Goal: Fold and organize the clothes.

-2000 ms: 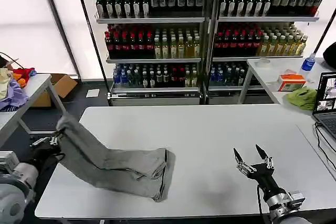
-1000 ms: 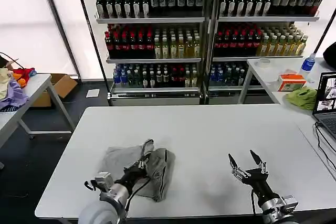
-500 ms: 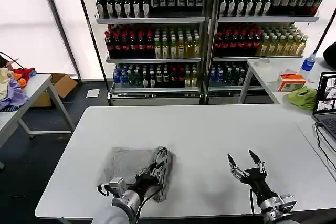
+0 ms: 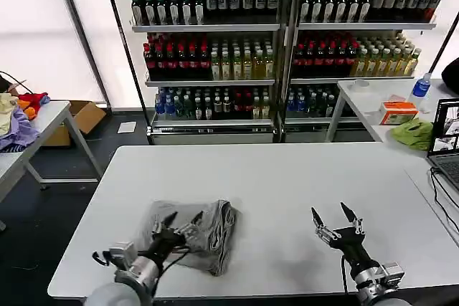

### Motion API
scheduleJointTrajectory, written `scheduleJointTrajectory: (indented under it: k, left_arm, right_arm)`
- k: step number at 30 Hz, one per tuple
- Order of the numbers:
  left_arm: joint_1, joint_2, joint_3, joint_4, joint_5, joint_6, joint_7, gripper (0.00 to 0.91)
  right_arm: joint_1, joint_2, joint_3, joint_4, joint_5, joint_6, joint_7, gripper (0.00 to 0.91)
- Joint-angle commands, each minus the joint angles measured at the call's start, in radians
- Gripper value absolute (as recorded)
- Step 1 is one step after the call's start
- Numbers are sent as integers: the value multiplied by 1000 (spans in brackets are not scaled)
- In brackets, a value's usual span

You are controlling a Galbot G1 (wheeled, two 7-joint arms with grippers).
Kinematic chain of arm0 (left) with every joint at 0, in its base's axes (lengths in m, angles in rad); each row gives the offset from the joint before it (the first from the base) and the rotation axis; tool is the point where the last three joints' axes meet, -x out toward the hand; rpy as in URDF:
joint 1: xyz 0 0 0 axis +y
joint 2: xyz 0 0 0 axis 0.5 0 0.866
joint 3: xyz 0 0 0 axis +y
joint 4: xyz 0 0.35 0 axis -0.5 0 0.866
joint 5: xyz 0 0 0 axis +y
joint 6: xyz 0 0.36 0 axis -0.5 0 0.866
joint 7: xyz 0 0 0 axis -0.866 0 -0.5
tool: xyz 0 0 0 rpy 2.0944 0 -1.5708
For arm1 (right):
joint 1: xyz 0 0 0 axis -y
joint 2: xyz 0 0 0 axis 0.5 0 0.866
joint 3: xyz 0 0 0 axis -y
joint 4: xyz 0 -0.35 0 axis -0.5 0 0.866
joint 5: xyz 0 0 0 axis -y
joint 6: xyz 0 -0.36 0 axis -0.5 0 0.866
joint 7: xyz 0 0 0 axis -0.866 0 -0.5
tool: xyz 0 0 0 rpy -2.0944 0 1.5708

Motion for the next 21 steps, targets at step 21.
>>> scheduleJointTrajectory:
  k: [21]
  left_arm:
    - [-42, -95, -79, 260, 47, 15, -54, 897]
  right_arm:
    - [-13, 5, -3, 6, -19, 4, -11, 907]
